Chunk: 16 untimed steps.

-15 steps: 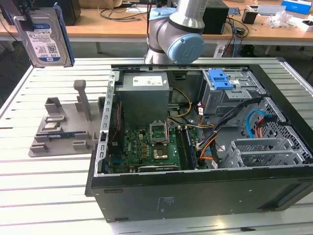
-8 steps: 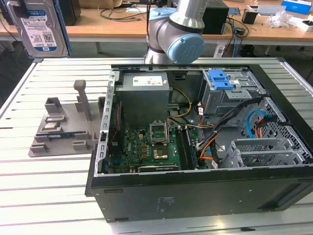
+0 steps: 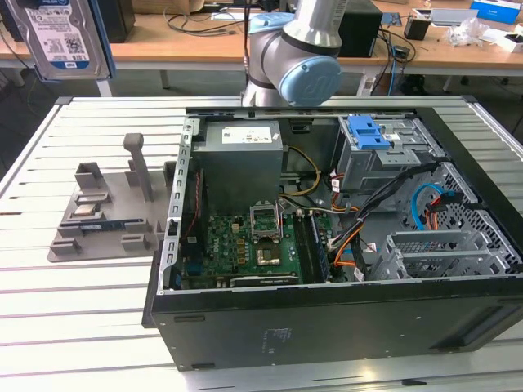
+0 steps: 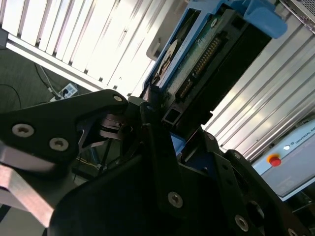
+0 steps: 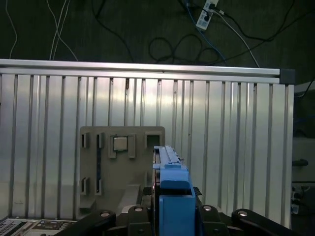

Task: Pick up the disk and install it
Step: 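Pick up the disk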

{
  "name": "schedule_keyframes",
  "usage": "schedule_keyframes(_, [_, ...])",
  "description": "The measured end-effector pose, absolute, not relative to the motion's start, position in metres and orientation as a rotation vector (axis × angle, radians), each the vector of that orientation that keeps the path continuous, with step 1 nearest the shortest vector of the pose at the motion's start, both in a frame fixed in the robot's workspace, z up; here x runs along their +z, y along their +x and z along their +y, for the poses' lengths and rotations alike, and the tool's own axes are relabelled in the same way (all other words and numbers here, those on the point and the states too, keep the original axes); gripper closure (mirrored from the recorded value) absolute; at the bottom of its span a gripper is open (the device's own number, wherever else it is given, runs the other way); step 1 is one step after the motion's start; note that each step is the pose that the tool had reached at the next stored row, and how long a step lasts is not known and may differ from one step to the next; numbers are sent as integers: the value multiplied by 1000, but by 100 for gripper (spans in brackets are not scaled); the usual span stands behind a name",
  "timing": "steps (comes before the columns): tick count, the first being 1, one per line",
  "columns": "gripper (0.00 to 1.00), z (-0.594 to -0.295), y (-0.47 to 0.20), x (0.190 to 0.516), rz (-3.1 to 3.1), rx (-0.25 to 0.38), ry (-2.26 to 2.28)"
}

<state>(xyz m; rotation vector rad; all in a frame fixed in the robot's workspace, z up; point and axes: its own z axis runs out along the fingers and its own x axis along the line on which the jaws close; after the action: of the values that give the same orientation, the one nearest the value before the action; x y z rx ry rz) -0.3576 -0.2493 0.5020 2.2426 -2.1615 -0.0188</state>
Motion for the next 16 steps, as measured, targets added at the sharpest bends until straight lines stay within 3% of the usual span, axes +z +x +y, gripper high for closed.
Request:
schedule_keyframes(7, [63, -248, -358, 524, -2161, -19, 2243])
schedule_keyframes(16, [63, -250, -354, 524, -2163, -22, 2244])
